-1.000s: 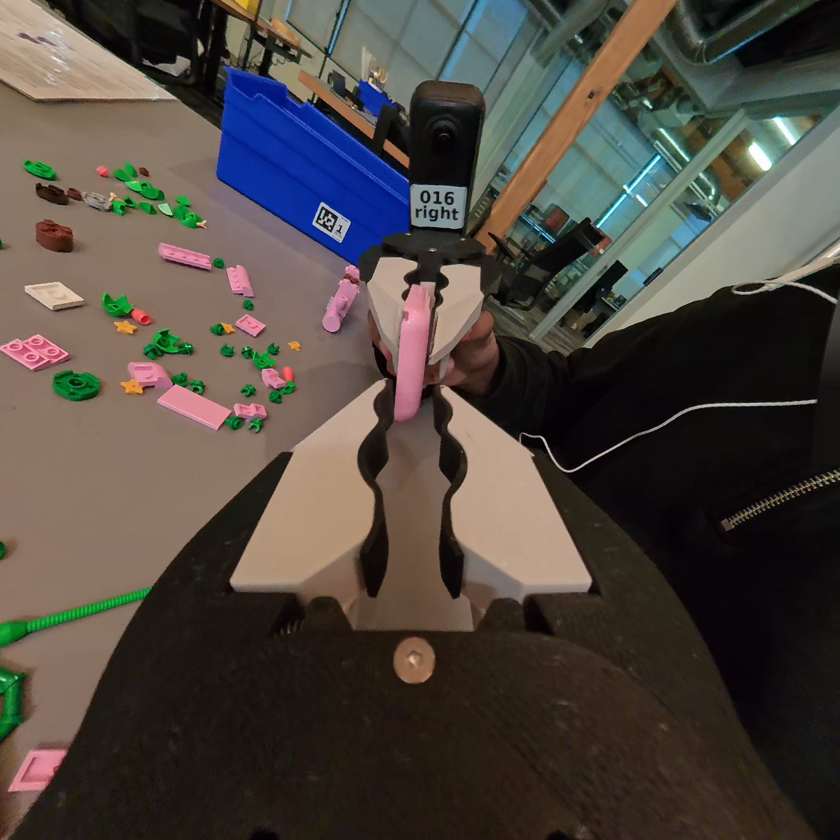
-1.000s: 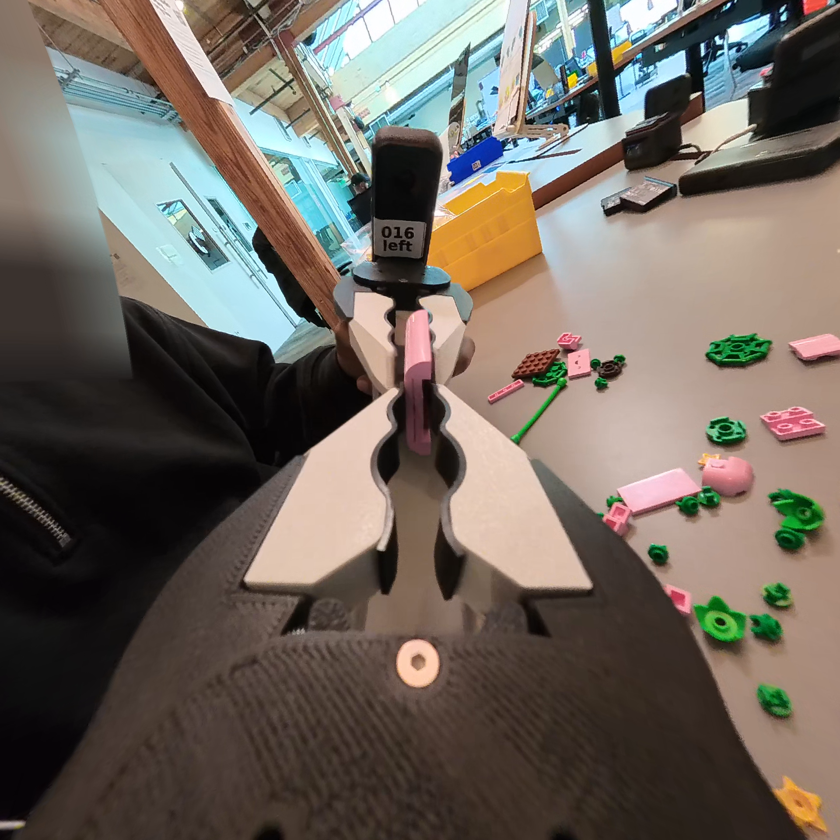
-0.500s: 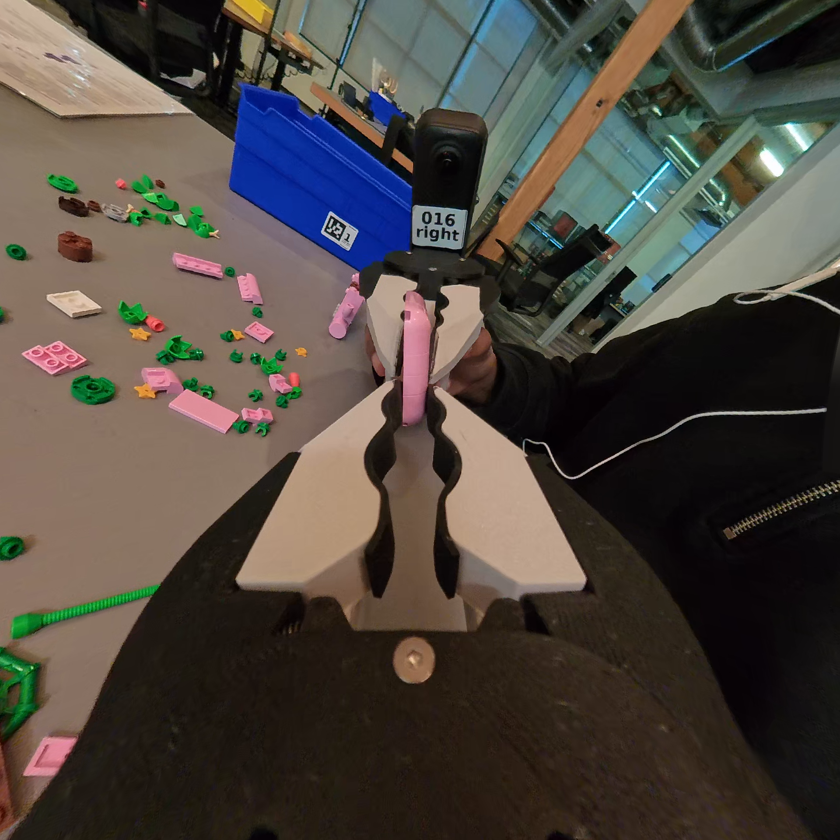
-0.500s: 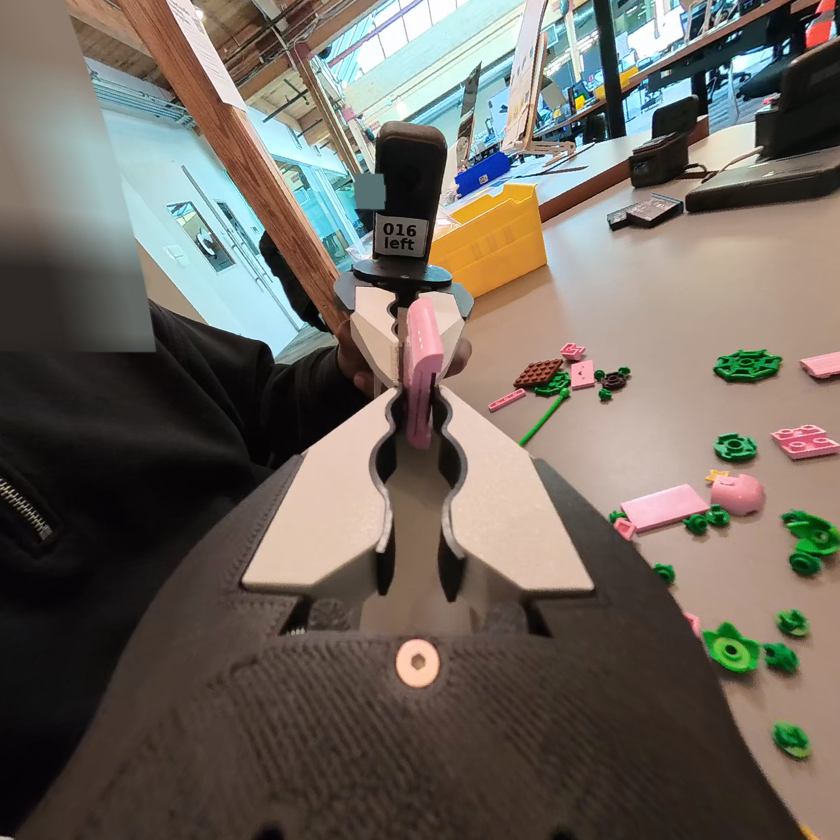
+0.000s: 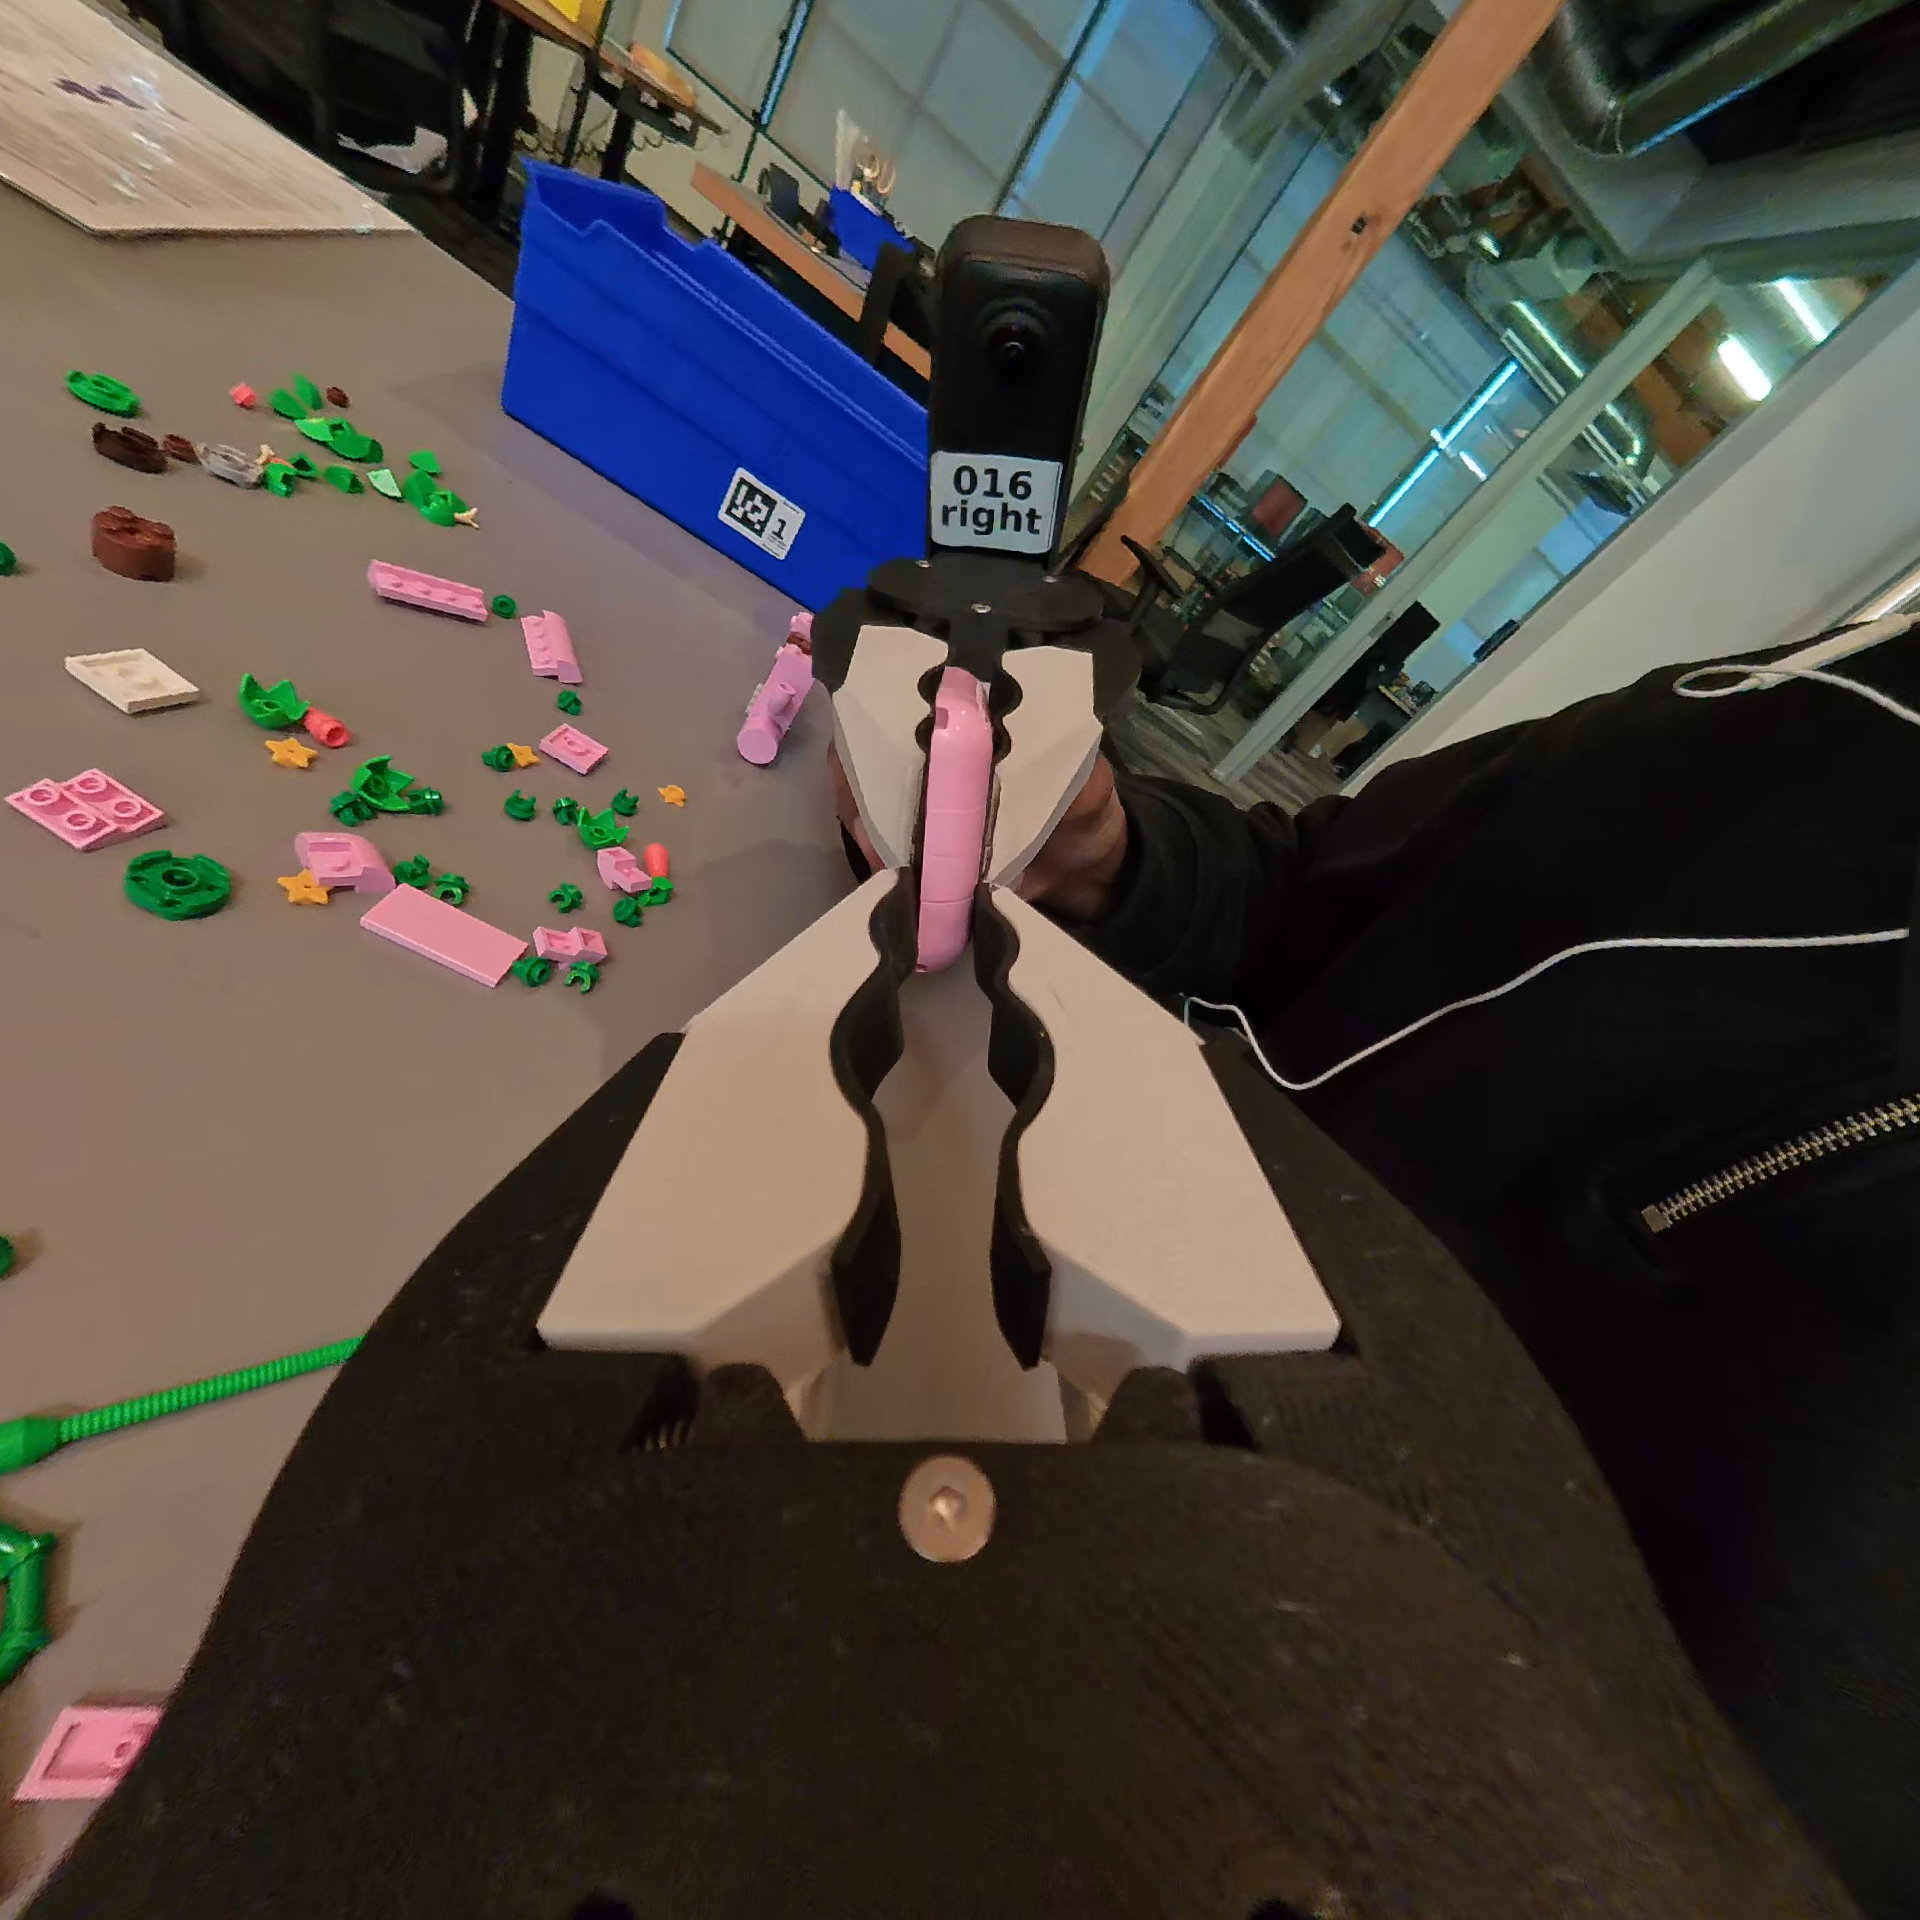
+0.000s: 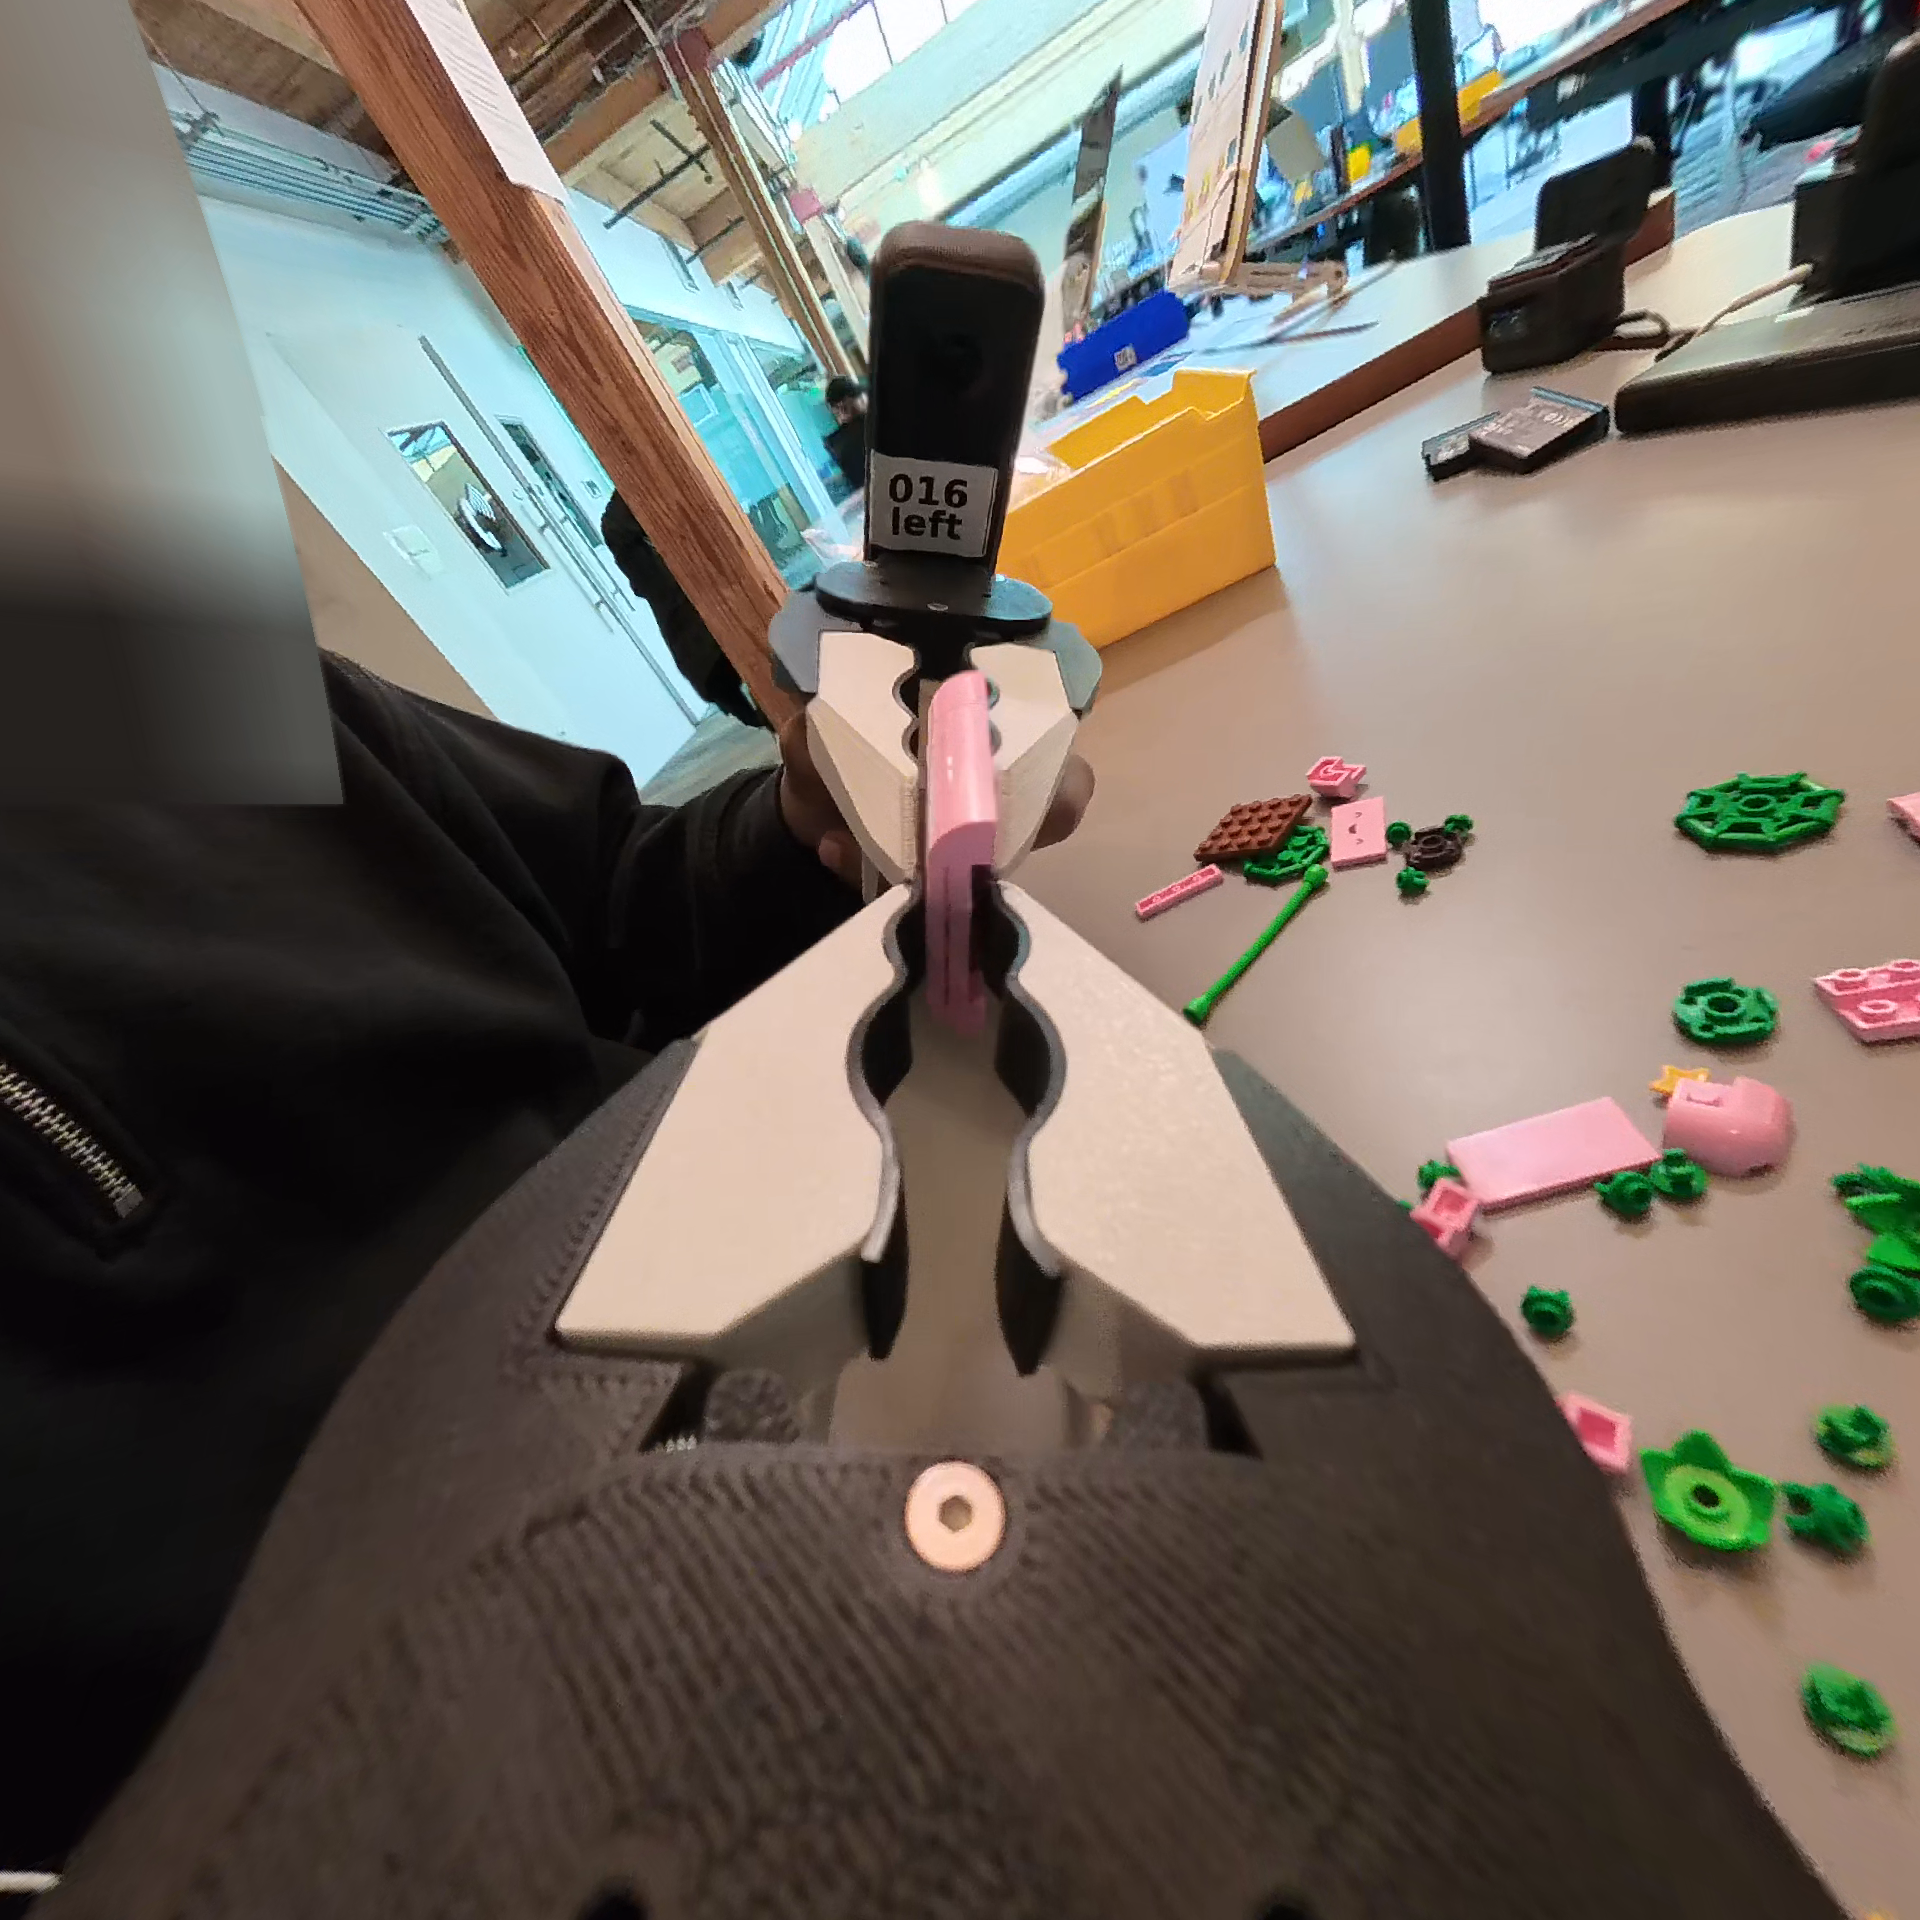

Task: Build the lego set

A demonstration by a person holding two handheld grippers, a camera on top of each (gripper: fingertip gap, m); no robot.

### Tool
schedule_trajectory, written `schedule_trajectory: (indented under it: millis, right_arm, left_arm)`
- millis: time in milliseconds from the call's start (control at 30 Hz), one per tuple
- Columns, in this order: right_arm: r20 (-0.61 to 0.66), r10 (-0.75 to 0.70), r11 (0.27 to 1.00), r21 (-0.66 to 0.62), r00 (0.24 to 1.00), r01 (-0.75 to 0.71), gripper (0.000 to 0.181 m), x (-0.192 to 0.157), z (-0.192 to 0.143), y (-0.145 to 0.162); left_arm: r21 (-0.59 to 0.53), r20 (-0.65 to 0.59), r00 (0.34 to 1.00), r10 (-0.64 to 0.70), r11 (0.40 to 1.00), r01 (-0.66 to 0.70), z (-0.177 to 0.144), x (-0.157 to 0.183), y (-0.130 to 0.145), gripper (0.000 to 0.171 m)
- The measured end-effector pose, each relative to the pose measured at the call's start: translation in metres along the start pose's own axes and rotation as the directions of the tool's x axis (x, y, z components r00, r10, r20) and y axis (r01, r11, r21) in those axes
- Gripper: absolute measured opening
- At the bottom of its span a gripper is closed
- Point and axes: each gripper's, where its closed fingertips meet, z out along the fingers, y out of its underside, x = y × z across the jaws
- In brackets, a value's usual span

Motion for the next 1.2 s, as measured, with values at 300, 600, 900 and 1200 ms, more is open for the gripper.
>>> schedule_trajectory:
  millis: [300,600,900,1200]
  right_arm:
    - [-0.046,-0.03,0.993,0.114,0.999,0.035,0.022,0.004,-0.005,-0.016]
    - [-0.023,-0.038,0.994,0.106,0.999,0.041,0.011,0.0,-0.006,-0.016]
    - [-0.007,-0.01,0.995,0.099,1.0,0.01,0.009,0.001,-0.008,-0.015]
    - [-0.01,0.1,0.993,0.056,0.995,-0.099,0.008,0.01,-0.008,-0.005]
  left_arm:
    - [-0.033,-0.004,1.0,-0.014,0.999,0.014,0.005,0.0,0.007,0.005]
    - [-0.034,-0.008,1.0,-0.011,0.999,0.011,0.007,0.002,0.007,0.005]
    - [-0.039,0.011,1.0,0.005,0.999,-0.005,0.006,0.0,0.007,0.005]
    - [-0.107,0.094,0.993,0.071,0.992,-0.061,0.01,-0.011,0.018,0.008]
